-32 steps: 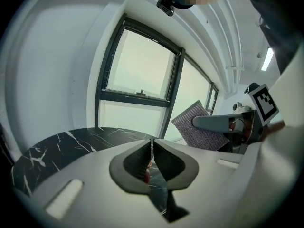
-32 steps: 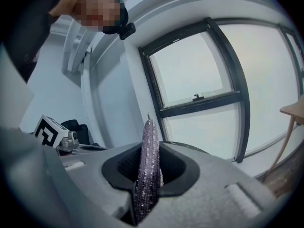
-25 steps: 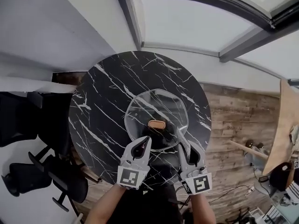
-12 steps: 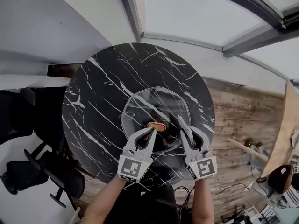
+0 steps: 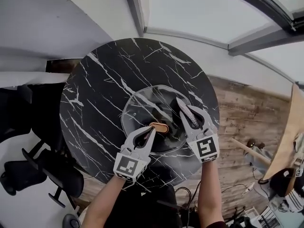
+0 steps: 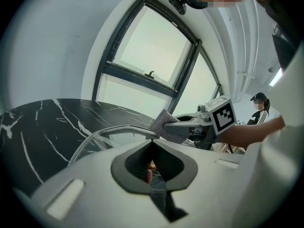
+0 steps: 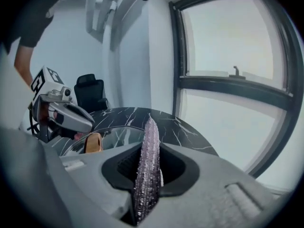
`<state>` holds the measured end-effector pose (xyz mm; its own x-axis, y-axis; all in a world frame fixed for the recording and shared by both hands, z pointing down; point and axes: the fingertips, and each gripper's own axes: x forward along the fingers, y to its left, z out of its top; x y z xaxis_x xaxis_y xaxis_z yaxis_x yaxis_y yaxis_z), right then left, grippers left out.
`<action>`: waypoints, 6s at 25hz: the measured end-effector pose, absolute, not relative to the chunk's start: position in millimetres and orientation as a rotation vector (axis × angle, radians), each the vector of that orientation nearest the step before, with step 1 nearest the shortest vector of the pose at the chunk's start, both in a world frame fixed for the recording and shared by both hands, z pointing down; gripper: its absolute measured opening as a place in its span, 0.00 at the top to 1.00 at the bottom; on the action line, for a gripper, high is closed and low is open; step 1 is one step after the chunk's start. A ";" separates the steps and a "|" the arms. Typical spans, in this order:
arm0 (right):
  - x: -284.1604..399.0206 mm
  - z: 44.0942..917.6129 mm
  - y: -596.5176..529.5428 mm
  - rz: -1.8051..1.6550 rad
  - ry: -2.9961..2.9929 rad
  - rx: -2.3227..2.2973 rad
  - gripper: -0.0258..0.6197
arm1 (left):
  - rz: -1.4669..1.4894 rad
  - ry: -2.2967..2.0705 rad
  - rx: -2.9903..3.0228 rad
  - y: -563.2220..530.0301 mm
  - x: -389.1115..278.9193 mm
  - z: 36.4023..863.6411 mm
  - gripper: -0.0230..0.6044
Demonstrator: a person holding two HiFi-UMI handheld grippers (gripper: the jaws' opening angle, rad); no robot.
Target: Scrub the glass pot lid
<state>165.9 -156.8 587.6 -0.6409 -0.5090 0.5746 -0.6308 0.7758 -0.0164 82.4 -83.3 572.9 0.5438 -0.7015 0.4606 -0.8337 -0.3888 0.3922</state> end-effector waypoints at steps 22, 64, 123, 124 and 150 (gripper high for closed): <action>160.8 615.5 -85.9 0.100 -2.302 0.669 0.84 | 0.273 -1.220 2.206 -72.6 83.3 571.8 0.96; 93.3 618.8 -9.2 0.210 -2.141 0.951 0.83 | 0.151 -1.328 2.223 -4.6 -5.1 534.3 0.96; 78.5 557.7 -58.1 0.007 -2.179 1.186 0.84 | 0.140 -1.419 2.168 -10.0 -48.2 523.5 0.96; 72.4 557.8 -57.7 0.008 -2.183 1.163 0.84 | 0.136 -1.426 2.161 -10.6 -49.6 524.4 0.96; 19.7 576.4 44.4 0.258 -2.427 0.718 0.84 | 0.105 -1.474 2.144 -1.5 -56.7 523.0 0.96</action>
<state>19.7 44.4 576.4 -0.6813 -0.4347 0.5890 -0.5487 0.8359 -0.0177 -56.7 -1.5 523.0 0.4011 -0.8458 0.3518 -0.8871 -0.2629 0.3794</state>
